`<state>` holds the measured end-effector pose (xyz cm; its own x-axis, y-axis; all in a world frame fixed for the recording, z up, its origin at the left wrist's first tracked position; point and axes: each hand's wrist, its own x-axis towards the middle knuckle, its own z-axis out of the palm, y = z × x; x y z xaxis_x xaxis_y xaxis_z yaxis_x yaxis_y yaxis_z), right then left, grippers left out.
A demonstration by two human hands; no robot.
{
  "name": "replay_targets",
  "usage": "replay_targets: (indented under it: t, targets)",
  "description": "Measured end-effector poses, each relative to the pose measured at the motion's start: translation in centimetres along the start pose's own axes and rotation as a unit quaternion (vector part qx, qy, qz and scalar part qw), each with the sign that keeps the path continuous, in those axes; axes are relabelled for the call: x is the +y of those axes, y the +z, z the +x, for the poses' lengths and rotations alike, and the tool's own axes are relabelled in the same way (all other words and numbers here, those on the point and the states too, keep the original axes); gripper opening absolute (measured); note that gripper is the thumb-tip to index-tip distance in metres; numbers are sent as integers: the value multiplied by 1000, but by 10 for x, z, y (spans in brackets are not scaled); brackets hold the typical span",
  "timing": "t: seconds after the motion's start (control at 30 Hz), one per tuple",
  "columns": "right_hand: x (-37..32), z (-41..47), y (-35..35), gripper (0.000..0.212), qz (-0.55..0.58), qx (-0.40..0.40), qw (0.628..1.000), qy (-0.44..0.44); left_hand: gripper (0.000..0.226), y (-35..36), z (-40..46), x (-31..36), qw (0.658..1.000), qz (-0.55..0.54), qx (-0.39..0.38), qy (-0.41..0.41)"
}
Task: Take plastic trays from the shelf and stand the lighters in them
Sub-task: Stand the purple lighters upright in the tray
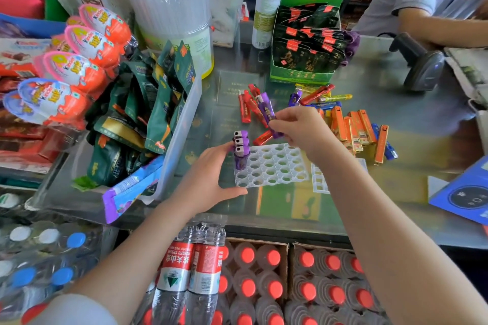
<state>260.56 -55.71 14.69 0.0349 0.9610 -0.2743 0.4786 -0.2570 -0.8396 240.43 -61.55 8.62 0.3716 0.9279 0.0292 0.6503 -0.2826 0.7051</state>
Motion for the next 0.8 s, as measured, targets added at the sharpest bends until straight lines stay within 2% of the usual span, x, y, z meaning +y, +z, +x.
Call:
replay_targets:
  t: [0.07, 0.13, 0.23, 0.3, 0.37, 0.5, 0.8]
  targets:
    - [4, -23, 5, 2, 42, -8, 999, -24, 83, 1, -3, -1, 1000, 3, 7, -2]
    - [9, -44, 11, 5, 76, -6, 995, -60, 84, 1, -8, -2, 1000, 9, 12, -8]
    - [22, -70, 28, 15, 157, -27, 979, -123, 86, -1, -15, -2, 1000, 9, 23, -17]
    - [30, -79, 42, 25, 155, -41, 977, -141, 87, -2, -20, -2, 1000, 1, 15, -24]
    - [35, -81, 54, 28, 103, -30, 982, -158, 86, -3, -22, -2, 1000, -5, 6, -22]
    - [39, -80, 65, 13, -62, -2, 971, -231, 84, -3, -24, -2, 1000, -5, 6, -16]
    - [34, -73, 66, 12, -224, -23, 940, -258, 81, -2, -23, -2, 1000, 4, 17, -11]
